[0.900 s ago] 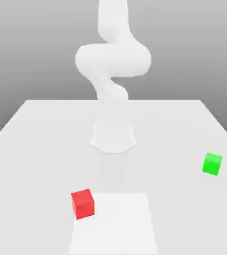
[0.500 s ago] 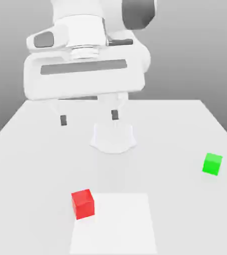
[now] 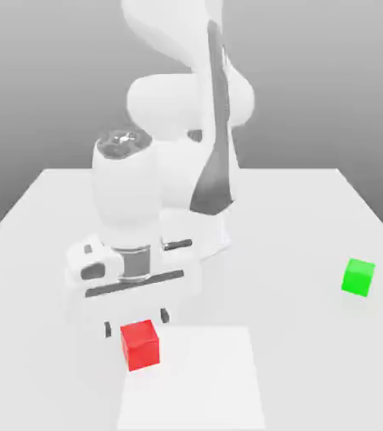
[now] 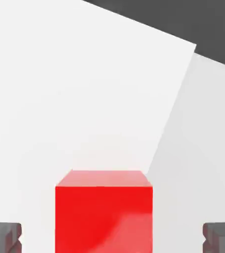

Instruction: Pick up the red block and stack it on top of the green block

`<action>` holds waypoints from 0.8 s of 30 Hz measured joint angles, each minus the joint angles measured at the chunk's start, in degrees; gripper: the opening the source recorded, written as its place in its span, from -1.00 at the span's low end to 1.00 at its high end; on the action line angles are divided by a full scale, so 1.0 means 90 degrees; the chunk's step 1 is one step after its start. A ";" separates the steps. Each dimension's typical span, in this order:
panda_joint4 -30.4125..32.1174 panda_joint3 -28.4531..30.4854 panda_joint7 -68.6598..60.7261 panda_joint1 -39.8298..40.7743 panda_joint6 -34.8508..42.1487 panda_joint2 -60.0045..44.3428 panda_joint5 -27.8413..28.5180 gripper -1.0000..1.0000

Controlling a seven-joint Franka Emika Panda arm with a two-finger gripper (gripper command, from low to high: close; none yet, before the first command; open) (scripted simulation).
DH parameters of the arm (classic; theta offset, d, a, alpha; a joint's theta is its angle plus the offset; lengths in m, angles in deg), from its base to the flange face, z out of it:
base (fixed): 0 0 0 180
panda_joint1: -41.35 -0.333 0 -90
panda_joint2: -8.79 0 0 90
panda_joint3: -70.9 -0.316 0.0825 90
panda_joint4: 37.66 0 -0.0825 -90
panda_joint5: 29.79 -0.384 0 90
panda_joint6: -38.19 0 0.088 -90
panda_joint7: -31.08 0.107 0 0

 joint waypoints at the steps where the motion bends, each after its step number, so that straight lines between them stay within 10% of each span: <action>1: -0.0019 -0.0127 -0.0113 0.0090 -0.0113 -0.0142 -0.0154 0.00; 3: -0.0052 -0.0412 -0.0313 0.0307 -0.0343 -0.0429 -0.0435 0.00; 4: -0.0064 -0.0556 -0.0398 0.0421 -0.0451 -0.0563 -0.0555 -1.00; 24: 0.0189 -0.0064 0.0580 0.0231 0.0820 0.0980 0.0891 -1.00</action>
